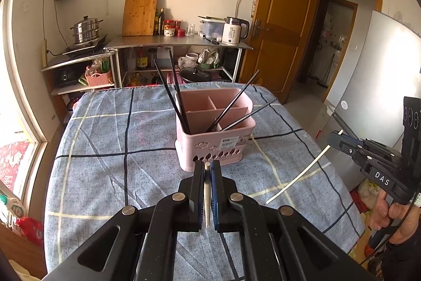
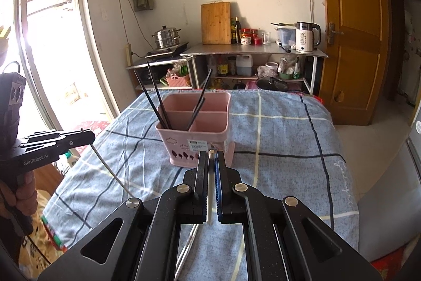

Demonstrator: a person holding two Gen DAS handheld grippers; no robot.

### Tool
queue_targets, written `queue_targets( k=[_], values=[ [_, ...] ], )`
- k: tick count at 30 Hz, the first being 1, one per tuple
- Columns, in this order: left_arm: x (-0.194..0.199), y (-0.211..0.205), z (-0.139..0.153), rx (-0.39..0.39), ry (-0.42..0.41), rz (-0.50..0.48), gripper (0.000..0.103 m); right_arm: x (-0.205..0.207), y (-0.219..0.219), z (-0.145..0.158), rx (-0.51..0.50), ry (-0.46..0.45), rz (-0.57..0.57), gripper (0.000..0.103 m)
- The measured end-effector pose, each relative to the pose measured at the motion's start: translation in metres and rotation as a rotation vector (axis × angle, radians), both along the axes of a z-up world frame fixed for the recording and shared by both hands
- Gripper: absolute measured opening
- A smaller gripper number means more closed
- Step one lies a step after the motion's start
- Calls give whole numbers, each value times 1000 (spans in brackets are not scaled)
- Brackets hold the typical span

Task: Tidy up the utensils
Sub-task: 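Lower the wooden chopstick into the basket and open the left tool while the right tool releases its chopstick inside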

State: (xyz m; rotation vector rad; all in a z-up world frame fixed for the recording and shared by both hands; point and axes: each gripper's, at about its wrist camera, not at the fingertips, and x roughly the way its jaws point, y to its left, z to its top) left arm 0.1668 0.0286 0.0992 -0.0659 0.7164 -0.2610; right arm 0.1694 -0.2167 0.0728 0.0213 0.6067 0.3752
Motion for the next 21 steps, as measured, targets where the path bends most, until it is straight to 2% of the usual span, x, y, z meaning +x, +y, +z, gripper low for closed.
queue_targets(
  k=[8,15,21],
  values=[
    [18,10,36,-54,-58,11,4,13,18,30,55,-63,28,5],
    [49,21,72,-100,-109,35,4,39,32,58,116,-111,36,5],
    [77,26,85,-108,-128,53,4,62,37,76,162,-141,27,5]
  ],
)
